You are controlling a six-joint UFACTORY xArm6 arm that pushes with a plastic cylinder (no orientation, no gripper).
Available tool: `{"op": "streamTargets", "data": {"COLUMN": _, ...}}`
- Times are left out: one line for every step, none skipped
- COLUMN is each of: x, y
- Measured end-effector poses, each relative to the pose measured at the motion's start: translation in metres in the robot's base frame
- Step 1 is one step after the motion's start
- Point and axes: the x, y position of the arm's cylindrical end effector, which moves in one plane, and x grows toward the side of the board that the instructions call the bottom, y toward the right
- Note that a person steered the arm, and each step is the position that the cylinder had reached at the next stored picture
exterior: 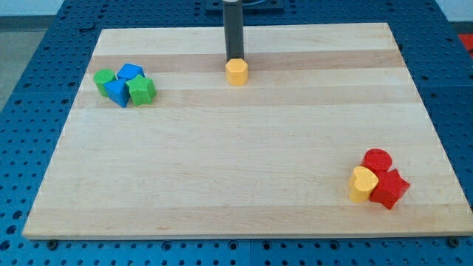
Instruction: Push the yellow hexagon to the red circle and yellow heart
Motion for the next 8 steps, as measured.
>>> {"op": "streamTargets", "data": {"x": 0.018, "y": 0.021}}
{"op": "streamTargets", "data": {"x": 0.019, "y": 0.031}}
{"op": "streamTargets", "data": {"x": 0.001, "y": 0.031}}
{"op": "streamTargets", "data": {"x": -0.014, "y": 0.022}}
{"op": "streamTargets", "data": {"x": -0.004, "y": 0.006}}
{"op": "streamTargets", "data": {"x": 0.013, "y": 0.009}}
{"op": "streamTargets", "data": {"x": 0.035, "y": 0.022}}
{"op": "streamTargets", "data": {"x": 0.056, "y": 0.036}}
